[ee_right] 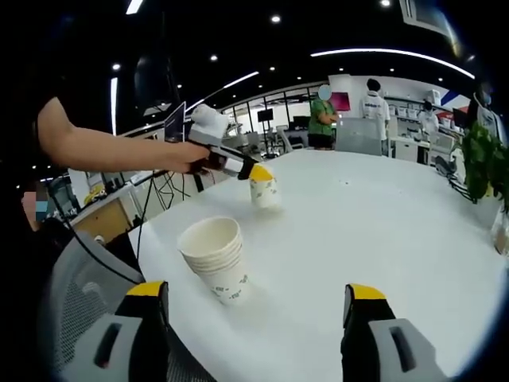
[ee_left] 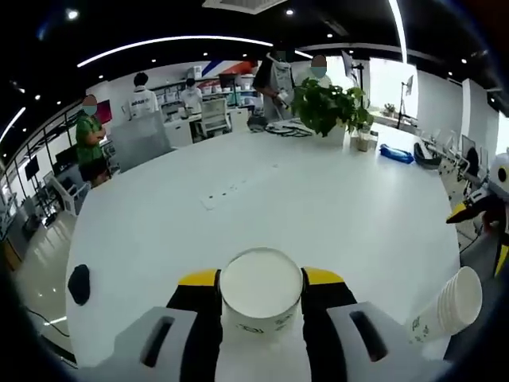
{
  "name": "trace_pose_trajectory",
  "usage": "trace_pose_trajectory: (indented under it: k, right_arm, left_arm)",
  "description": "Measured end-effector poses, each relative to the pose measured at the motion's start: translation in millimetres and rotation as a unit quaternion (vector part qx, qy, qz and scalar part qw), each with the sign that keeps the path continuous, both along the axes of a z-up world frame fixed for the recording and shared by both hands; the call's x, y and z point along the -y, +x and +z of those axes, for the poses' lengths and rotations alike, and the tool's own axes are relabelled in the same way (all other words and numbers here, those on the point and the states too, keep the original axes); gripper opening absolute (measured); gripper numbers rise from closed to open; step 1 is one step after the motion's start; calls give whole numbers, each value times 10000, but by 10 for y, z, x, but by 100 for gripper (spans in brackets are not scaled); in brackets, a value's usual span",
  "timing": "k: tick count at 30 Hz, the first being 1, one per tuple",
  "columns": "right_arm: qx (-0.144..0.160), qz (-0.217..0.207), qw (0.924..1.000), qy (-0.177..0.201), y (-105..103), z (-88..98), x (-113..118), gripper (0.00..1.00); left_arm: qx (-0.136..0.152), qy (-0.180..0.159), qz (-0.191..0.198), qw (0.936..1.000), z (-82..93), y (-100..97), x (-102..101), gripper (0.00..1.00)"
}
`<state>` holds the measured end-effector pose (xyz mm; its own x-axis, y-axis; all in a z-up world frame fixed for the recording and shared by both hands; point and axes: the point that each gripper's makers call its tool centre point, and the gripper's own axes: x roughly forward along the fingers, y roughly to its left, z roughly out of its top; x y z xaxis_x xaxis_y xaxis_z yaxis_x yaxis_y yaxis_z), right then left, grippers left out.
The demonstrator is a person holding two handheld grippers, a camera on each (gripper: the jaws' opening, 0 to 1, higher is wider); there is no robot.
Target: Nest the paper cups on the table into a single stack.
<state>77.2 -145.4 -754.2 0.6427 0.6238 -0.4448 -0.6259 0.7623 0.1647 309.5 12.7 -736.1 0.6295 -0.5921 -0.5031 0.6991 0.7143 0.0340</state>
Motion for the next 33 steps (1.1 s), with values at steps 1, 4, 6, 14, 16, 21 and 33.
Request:
trace_pose_trajectory:
  k: [1, 4, 6, 14, 16, 21, 33]
  right_arm:
    - [21, -5, 10000, 10, 2, 11, -1, 91]
    - [62, 1, 10000, 52, 3, 42, -11, 90]
    - [94, 20, 9999, 63, 3, 56, -20, 89]
    - [161, 166, 9997, 72, -27, 87, -80, 88]
    - [165, 175, 9997, 89, -28, 95, -85, 88]
    - [173, 171, 9996, 138, -24, 109, -78, 87]
    - [285, 132, 9983, 484, 7, 244, -113, 83]
  left_arm:
    - [-1, -31, -8, 10000, 32, -29, 8, 37]
    - [38, -111, -46, 9999, 167, -166, 73, 37]
    - [79, -156, -109, 9998, 276, -275, 145, 37]
    - [221, -235, -415, 9986, 634, -494, 205, 37]
    - [262, -254, -477, 9982, 657, -533, 233, 37]
    - [301, -265, -643, 9971, 782, -718, 338, 37]
    - [292, -407, -1092, 9928, 975, -1164, 622, 37]
